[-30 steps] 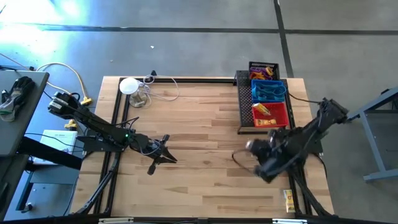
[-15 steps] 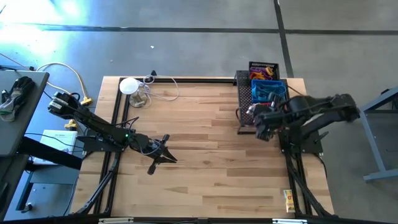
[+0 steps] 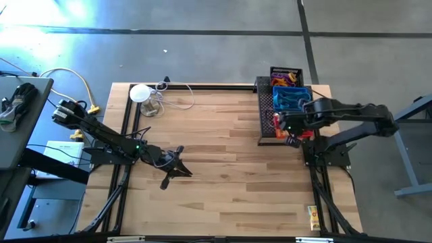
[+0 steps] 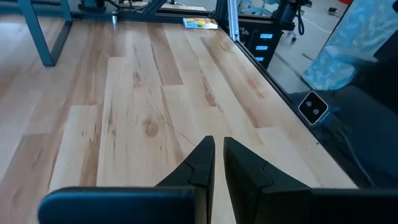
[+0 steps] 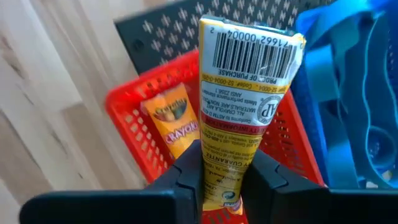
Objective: Pick & Place Office Desk Supplies
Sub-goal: Put the crayon box into the red bin on the shelf
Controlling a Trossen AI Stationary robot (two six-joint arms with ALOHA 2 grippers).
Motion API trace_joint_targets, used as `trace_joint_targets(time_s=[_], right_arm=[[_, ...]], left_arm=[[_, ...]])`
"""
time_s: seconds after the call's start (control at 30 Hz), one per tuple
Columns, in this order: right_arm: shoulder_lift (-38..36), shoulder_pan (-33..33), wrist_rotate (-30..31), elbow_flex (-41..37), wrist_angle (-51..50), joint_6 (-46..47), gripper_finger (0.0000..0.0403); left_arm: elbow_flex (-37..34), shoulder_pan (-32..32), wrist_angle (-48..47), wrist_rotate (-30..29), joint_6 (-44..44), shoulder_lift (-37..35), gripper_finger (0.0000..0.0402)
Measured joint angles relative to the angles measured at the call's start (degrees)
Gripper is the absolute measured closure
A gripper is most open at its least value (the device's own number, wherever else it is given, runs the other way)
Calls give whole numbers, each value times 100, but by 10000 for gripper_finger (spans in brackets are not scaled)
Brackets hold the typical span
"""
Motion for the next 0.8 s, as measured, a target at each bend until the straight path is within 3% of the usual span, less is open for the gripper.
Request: trace_joint_targets(time_s=[0.37, 0.57, 0.8], right_arm=[[0, -315, -403, -312, 4, -290, 337], [0, -320, -264, -312, 4, 24, 335], [0, -320, -271, -312, 4, 188, 281]], left_arm=[[0, -8, 9, 0, -200, 0, 372], [0, 74, 13, 0, -47, 0, 372], [0, 81, 13, -2, -45, 0, 372]])
